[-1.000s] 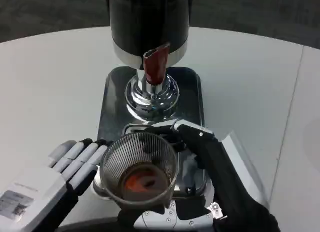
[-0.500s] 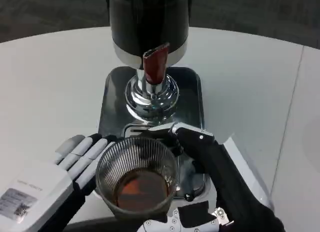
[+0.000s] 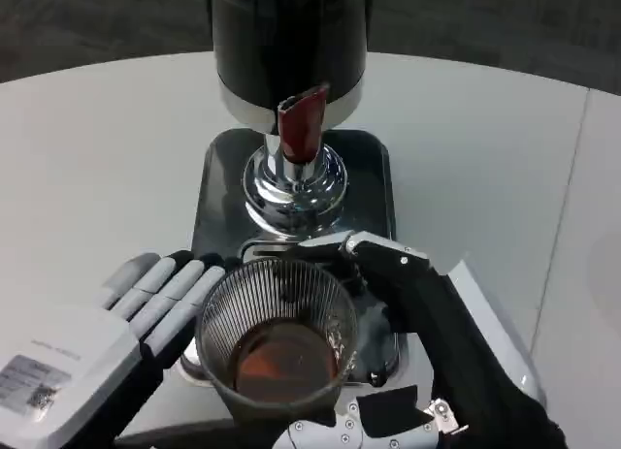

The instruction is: Grasp the cup under the faucet to collect the drink, then remove the cup.

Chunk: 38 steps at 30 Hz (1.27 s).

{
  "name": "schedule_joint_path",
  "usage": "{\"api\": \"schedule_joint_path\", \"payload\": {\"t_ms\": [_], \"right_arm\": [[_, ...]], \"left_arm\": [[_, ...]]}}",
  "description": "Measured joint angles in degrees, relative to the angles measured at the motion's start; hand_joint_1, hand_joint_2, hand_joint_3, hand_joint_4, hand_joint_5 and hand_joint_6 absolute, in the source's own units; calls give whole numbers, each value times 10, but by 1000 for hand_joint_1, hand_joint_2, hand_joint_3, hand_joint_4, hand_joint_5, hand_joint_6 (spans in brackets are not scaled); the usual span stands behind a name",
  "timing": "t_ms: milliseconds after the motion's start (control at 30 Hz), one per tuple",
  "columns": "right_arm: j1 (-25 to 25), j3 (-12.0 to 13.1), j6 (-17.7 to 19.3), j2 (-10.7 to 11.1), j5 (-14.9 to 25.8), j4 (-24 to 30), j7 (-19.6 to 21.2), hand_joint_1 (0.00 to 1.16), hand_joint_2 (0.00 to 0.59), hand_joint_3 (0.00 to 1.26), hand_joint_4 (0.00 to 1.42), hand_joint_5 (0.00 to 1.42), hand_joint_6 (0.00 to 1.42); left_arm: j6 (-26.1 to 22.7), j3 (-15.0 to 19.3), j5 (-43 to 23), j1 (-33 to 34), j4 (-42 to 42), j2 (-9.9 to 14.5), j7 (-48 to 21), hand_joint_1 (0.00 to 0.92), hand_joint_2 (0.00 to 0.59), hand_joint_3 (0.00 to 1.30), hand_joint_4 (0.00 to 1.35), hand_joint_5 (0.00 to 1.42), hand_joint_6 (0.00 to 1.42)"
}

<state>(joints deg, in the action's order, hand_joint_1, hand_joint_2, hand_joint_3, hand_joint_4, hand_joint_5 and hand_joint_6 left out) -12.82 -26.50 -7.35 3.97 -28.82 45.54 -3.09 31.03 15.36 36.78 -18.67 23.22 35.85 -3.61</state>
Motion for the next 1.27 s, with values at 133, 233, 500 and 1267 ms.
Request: {"api": "schedule_joint_path", "payload": {"t_ms": [133,233,500,1267], "right_arm": [[-5,2,0,0,0,0,0,1134,141,704,907,944,1280],[-8,3,0,0,0,0,0,1134,141,704,907,944,1280],[-8,3,0,0,0,0,0,1134,141,705,907,944,1279],[-10,3,0,0,-2,1,1,1134,141,705,907,944,1294]], "left_arm": [[-1,-3,0,2,0,-1,0,0,125,0,0,0,0],[-3,-3,0,3,0,-3,0,0,125,0,0,0,0],[-7,-3,0,11,-2,-3,0,0,125,0,0,0,0],[-15,-6,-4,13,-3,-3,0,0,124,0,0,0,0]]}}
